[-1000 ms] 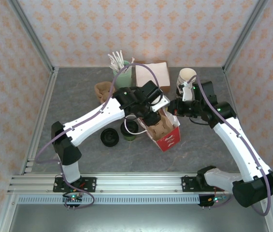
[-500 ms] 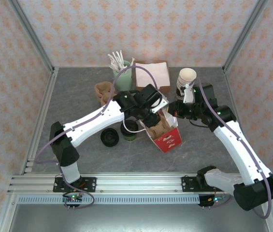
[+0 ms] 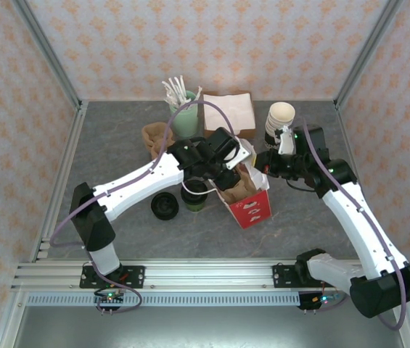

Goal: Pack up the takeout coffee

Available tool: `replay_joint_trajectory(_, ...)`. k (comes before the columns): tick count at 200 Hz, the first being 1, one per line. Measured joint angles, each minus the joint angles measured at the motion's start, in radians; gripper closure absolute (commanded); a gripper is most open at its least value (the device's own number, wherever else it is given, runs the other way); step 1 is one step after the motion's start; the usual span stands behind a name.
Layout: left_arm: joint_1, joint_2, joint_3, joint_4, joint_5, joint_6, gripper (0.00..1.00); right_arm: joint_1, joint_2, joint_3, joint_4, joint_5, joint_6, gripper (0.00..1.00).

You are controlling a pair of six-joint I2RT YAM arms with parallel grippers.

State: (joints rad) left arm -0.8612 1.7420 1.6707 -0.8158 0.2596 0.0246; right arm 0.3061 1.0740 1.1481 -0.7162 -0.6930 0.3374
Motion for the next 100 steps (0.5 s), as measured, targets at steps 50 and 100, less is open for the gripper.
replay_joint_trajectory(50, 0.004, 0.064, 0.069, -0.006, 0.038, 0.044, 0.73, -0.023, 0.007, 0.000, -0.012, -0.004, -0.018, 0.97)
replay_joint_trajectory(100, 0.015, 0.118, 0.134, -0.057, 0.051, 0.083, 0.73, -0.035, 0.035, 0.011, -0.032, 0.018, -0.043, 0.97)
